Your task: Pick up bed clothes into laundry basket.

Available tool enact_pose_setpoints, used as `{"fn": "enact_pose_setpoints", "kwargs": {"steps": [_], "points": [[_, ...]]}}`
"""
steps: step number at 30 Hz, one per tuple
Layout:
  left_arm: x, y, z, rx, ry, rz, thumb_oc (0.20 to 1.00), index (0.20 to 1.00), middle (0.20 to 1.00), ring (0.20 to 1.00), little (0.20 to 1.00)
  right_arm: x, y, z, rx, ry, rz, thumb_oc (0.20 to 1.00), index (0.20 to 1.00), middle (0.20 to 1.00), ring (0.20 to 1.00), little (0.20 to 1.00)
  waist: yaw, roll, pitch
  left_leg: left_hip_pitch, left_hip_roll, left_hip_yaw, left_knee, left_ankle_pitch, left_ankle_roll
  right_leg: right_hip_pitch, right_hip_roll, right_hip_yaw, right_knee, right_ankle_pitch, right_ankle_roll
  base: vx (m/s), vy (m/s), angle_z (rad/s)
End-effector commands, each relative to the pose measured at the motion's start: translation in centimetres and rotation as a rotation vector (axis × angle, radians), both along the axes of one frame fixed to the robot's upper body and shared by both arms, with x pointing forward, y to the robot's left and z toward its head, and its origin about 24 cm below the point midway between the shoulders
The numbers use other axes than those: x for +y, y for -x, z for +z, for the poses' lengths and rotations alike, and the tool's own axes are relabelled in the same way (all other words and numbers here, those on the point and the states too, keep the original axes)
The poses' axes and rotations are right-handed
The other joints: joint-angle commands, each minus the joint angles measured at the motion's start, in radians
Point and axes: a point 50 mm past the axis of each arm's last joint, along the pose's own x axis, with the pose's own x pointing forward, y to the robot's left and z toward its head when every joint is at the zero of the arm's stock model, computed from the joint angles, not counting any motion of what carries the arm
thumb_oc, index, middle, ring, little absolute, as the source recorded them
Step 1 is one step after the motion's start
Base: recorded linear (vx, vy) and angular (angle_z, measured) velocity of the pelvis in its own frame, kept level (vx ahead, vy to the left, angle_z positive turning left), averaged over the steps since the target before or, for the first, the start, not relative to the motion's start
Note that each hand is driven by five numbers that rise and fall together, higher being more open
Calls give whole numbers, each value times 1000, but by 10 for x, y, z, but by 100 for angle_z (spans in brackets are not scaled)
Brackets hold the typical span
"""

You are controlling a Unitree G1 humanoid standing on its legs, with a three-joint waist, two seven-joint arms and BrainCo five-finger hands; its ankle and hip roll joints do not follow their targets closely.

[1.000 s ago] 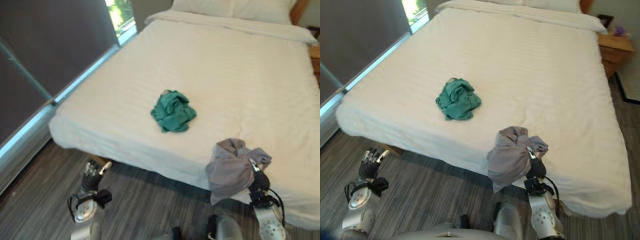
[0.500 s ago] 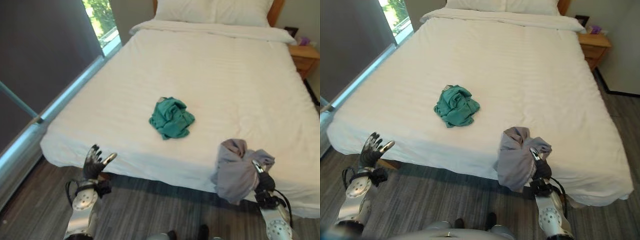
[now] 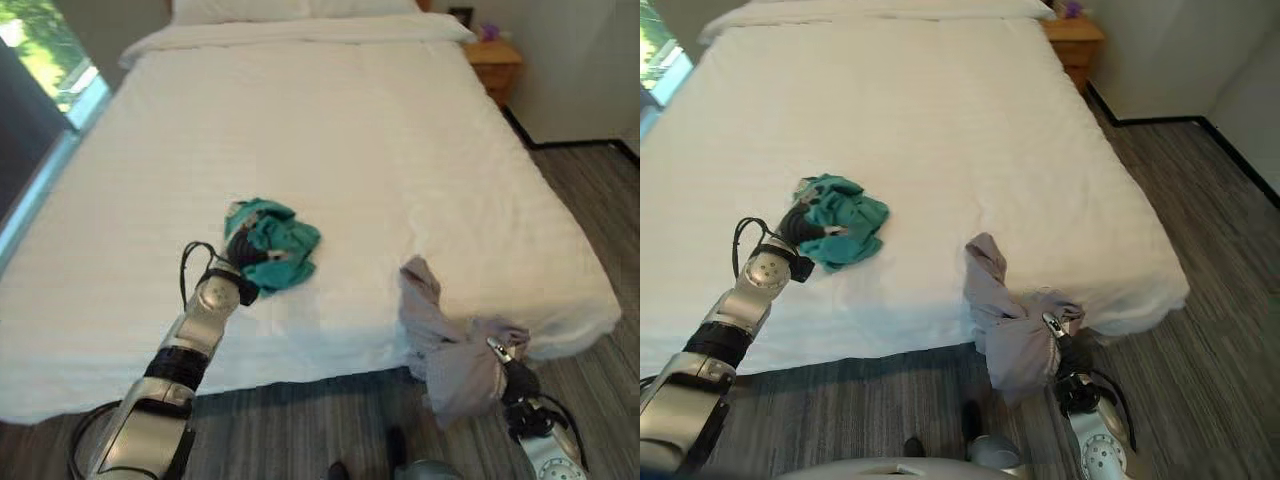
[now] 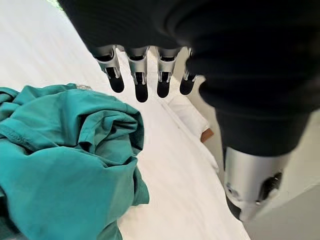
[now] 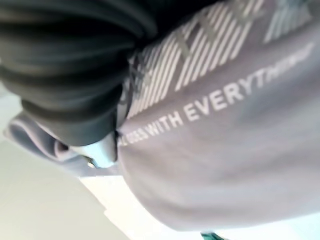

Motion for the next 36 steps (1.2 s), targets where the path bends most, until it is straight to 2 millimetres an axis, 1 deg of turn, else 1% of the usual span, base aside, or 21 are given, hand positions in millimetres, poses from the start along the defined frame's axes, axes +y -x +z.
{"fn": "enact_pose_setpoints", "kwargs": {"steps": [1, 4, 6, 7, 9, 11, 15, 16, 19, 21, 22, 23, 24, 25, 26, 27, 28, 29, 34, 35, 36], "points": [[16, -19, 49, -136, -139, 80, 1000, 1000, 1000, 1000, 1000, -8, -7, 22, -122, 60, 17, 200, 200, 200, 200, 200, -10, -25, -28, -60, 58, -58, 5, 99, -70, 39, -26, 24, 23, -14, 96, -47, 96, -26], [19, -26, 64, -161, -154, 116, 1000, 1000, 1000, 1000, 1000, -6, -8, 24, -133, 61, 30, 200, 200, 200, 200, 200, -21, -38, -13, -81, 61, -49, 5, 104, -71, 14, -26, 34, 23, -1, 101, -56, 43, -20], [32, -37, 95, -205, -270, 240, 1000, 1000, 1000, 1000, 1000, -4, -10, 27, -150, 65, 56, 200, 200, 200, 200, 200, -43, -64, 16, -122, 66, -31, 5, 113, -71, -34, -21, 50, 19, 27, 113, -118, 61, -16], [32, -37, 95, -206, -271, 239, 1000, 1000, 1000, 1000, 1000, -3, -11, 27, -151, 64, 55, 200, 200, 200, 200, 200, -42, -64, 16, -123, 66, -30, 5, 113, -71, -35, -21, 51, 20, 28, 113, -59, 39, -17], [40, -39, 109, -234, -291, 305, 1000, 1000, 1000, 1000, 1000, -2, -11, 27, -157, 51, 54, 200, 200, 200, 200, 200, -46, -74, 30, -142, 68, -26, 5, 119, -71, -55, -21, 52, 18, 39, 117, -31, 22, -17], [45, -40, 124, -242, -393, 363, 1000, 1000, 1000, 1000, 1000, -1, -10, 26, -158, 39, 53, 200, 200, 200, 200, 200, -49, -86, 47, -158, 69, -25, 5, 125, -71, -70, -20, 51, 15, 48, 121, -19, 10, -3], [50, -40, 131, -225, -453, 387, 1000, 1000, 1000, 1000, 1000, 0, -12, 28, -170, 38, 61, 200, 200, 200, 200, 200, -48, -94, 62, -170, 67, -29, 5, 128, -70, -83, -20, 49, 13, 53, 124, -32, 3, 2], [61, -40, 134, -153, -526, 421, 1000, 1000, 1000, 1000, 1000, 5, -16, 34, -202, 27, 91, 200, 200, 200, 200, 200, -51, -105, 77, -188, 68, -30, 5, 132, -69, -100, -20, 46, 13, 62, 127, -61, -1, 0], [64, -40, 140, -123, -586, 440, 1000, 1000, 1000, 1000, 1000, 9, -17, 35, -210, 13, 114, 200, 200, 200, 200, 200, -55, -115, 84, -199, 69, -29, 5, 136, -69, -114, -18, 46, 13, 69, 130, -32, -8, 1], [73, -38, 132, -20, -673, 441, 1000, 1000, 1000, 1000, 1000, 11, -18, 36, -216, 10, 128, 200, 200, 200, 200, 200, -57, -125, 92, -209, 71, -26, 5, 140, -68, -127, -14, 45, 13, 75, 134, -37, -12, 0], [73, -38, 133, -20, -674, 441, 1000, 1000, 1000, 1000, 1000, 12, -18, 36, -216, 9, 128, 200, 200, 200, 200, 200, -57, -126, 92, -209, 71, -26, 5, 140, -68, -127, -14, 46, 13, 75, 134, -31, -12, -1], [73, -38, 139, 24, -882, 443, 1000, 1000, 1000, 1000, 1000, 12, -14, 32, -201, -4, 128, 200, 200, 200, 200, 200, -59, -139, 98, -209, 75, -20, 5, 134, -67, -132, -7, 52, 13, 76, 139, -19, -12, -4], [73, -38, 139, 23, -883, 443, 1000, 1000, 1000, 1000, 1000, 12, -14, 32, -202, -5, 128, 200, 200, 200, 200, 200, -60, -140, 96, -213, 74, -20, 5, 138, -67, -135, -8, 52, 13, 79, 139, -29, -13, -6], [68, -40, 136, 45, -962, 420, 1000, 1000, 1000, 1000, 1000, 12, -13, 30, -201, -13, 127, 200, 200, 200, 200, 200, -63, -144, 97, -214, 74, -21, 5, 138, -67, -139, -6, 56, 13, 80, 138, -7, 7, -7], [63, -42, 126, 106, -1049, 369, 1000, 1000, 1000, 1000, 1000, 11, -12, 29, -196, -16, 119, 200, 200, 200, 200, 200, -60, -144, 104, -207, 76, -21, 5, 133, -66, -134, -4, 58, 13, 77, 139, -25, 4, -10], [51, -47, 120, 129, -1134, 297, 711, 711, 711, 711, 711, 8, -12, 29, -199, -24, 101, 200, 200, 200, 200, 200, -55, -146, 111, -210, 75, -26, 5, 135, -64, -136, -7, 57, 13, 76, 139, -17, 6, -9], [51, -47, 120, 130, -1134, 297, 514, 514, 514, 514, 514, 8, -12, 29, -199, -24, 100, 200, 200, 200, 200, 200, -55, -147, 112, -209, 75, -25, 5, 135, -64, -135, -7, 57, 13, 76, 139, -34, -12, -8], [43, -50, 120, 108, -1147, 269, 200, 200, 200, 200, 200, 8, -12, 30, -202, -26, 94, 200, 200, 200, 200, 200, -51, -147, 118, -208, 74, -28, 5, 133, -63, -134, -6, 56, 13, 74, 139, 0, 0, 0], [9, -53, 109, 37, -1185, 96, 200, 200, 200, 200, 200, 7, -20, 36, -230, -18, 88, 200, 200, 200, 200, 200, -26, -133, 134, -202, 65, -45, 5, 126, -57, -127, -10, 49, 13, 69, 138, 0, 0, 0], [10, -53, 109, 38, -1185, 96, 200, 200, 200, 200, 200, 7, -19, 36, -230, -17, 89, 200, 200, 200, 200, 200, -27, -133, 134, -201, 65, -45, 5, 126, -57, -126, -10, 49, 13, 69, 138, 0, 0, 0], [-12, -49, 106, -55, -1123, 2, 200, 200, 200, 200, 200, 5, -23, 40, -253, -9, 75, 200, 200, 200, 200, 200, -8, -118, 136, -194, 58, -54, 5, 119, -54, -116, -14, 44, 13, 64, 137, 31, 31, 4]]}}
